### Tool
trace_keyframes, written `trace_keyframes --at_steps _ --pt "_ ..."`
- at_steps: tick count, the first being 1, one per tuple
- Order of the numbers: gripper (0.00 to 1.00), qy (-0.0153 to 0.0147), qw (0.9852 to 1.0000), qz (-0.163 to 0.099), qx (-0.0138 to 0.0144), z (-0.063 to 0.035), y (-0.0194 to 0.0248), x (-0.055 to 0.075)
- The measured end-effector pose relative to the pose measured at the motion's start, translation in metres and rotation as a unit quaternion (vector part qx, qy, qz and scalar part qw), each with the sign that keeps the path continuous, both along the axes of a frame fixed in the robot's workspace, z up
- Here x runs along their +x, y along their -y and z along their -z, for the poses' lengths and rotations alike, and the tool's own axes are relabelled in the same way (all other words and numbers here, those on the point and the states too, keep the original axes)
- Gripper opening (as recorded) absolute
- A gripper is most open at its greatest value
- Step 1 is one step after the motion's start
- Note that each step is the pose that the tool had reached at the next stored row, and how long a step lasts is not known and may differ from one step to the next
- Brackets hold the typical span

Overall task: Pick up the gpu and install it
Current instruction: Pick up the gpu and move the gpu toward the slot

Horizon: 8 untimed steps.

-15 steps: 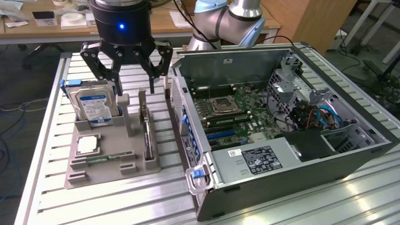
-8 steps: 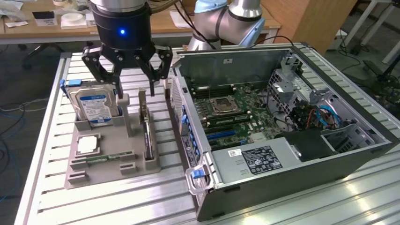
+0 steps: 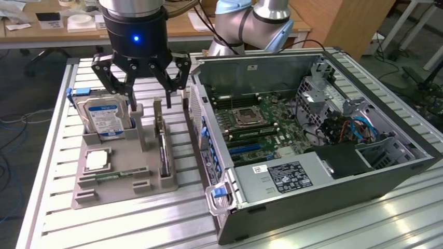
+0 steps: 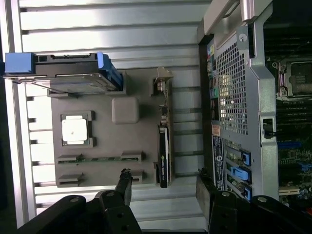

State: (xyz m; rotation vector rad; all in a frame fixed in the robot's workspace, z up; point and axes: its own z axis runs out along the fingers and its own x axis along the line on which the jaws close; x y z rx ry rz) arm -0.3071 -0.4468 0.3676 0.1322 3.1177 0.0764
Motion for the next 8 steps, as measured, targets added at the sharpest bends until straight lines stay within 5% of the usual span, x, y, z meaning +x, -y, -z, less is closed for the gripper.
trace_keyframes --at_steps 8 --pt "0.65 0.0001 1.0 0.0 0.0001 0.0013 0.0 0.0"
